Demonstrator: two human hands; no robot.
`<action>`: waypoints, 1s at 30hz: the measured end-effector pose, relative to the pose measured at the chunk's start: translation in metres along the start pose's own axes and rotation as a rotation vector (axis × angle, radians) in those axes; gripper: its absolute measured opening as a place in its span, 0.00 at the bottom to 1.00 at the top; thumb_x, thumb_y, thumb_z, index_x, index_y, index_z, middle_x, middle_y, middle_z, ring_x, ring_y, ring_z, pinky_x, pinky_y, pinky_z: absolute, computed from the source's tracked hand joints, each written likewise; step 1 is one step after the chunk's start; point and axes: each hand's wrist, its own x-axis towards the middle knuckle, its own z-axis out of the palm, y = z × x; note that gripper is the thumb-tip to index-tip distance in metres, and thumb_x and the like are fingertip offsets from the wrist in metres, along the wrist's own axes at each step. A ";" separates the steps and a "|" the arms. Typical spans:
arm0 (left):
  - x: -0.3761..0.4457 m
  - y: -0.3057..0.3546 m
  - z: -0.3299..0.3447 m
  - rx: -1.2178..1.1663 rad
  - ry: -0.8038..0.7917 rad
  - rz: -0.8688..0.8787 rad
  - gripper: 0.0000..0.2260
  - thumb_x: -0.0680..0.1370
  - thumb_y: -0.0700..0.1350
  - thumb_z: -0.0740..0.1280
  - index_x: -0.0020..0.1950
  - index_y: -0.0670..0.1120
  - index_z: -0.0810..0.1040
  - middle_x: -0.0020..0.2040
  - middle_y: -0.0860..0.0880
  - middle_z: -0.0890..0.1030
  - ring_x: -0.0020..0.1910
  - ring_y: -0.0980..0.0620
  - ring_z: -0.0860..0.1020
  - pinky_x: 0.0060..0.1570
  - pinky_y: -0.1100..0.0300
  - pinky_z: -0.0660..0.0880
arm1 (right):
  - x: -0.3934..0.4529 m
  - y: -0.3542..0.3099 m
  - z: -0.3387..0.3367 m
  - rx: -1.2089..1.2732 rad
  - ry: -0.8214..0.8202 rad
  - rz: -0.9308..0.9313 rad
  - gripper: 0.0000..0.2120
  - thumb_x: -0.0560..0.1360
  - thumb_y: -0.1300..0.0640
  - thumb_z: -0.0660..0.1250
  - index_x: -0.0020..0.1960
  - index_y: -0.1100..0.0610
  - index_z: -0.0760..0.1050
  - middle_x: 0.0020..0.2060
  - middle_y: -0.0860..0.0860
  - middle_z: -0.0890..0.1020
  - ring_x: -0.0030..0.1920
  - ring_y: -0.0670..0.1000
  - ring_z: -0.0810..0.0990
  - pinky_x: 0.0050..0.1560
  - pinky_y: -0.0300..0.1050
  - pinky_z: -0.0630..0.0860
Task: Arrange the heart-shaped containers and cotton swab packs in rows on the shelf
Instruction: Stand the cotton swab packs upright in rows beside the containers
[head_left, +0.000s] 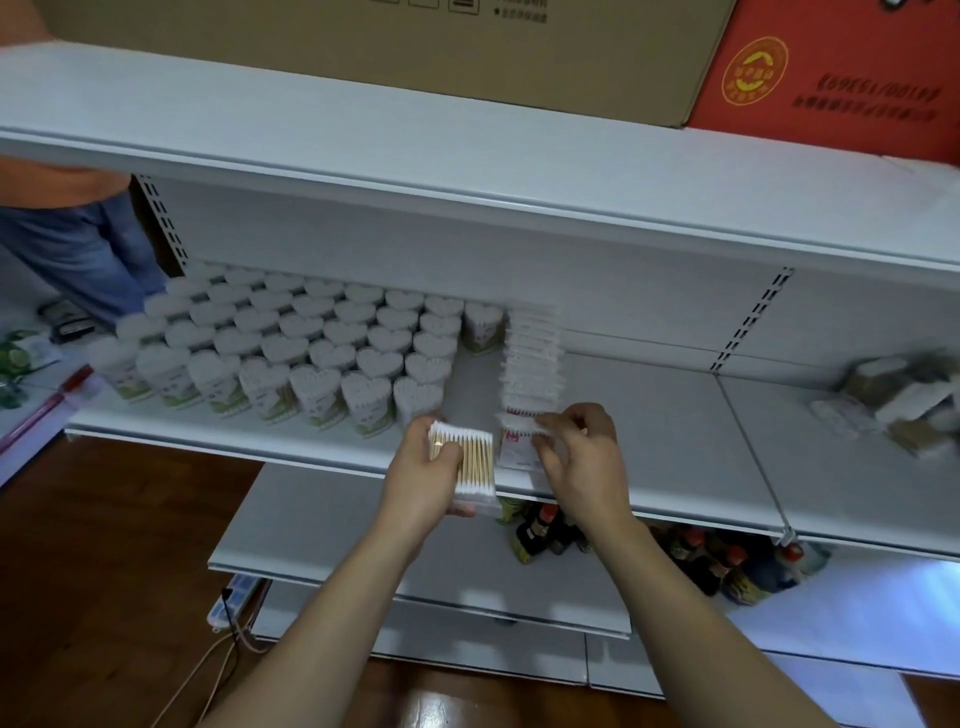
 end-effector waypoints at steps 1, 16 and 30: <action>-0.001 0.001 0.000 -0.002 -0.002 -0.002 0.13 0.82 0.40 0.61 0.65 0.52 0.70 0.54 0.49 0.78 0.51 0.44 0.80 0.31 0.53 0.81 | 0.000 0.000 0.001 -0.018 0.005 -0.002 0.12 0.73 0.60 0.74 0.56 0.56 0.83 0.51 0.56 0.75 0.51 0.57 0.76 0.48 0.48 0.78; 0.005 0.021 0.027 -0.179 -0.039 -0.096 0.09 0.79 0.41 0.67 0.58 0.51 0.75 0.54 0.46 0.82 0.52 0.44 0.82 0.36 0.52 0.82 | -0.010 -0.011 -0.034 0.046 0.107 -0.117 0.21 0.74 0.60 0.63 0.66 0.59 0.75 0.61 0.56 0.74 0.61 0.56 0.73 0.59 0.50 0.75; 0.025 0.038 0.098 0.402 -0.081 0.154 0.11 0.80 0.53 0.62 0.52 0.47 0.78 0.38 0.50 0.85 0.37 0.48 0.81 0.41 0.57 0.76 | -0.003 0.021 -0.105 0.427 0.088 0.338 0.12 0.78 0.54 0.69 0.59 0.43 0.74 0.45 0.44 0.84 0.41 0.44 0.85 0.45 0.49 0.82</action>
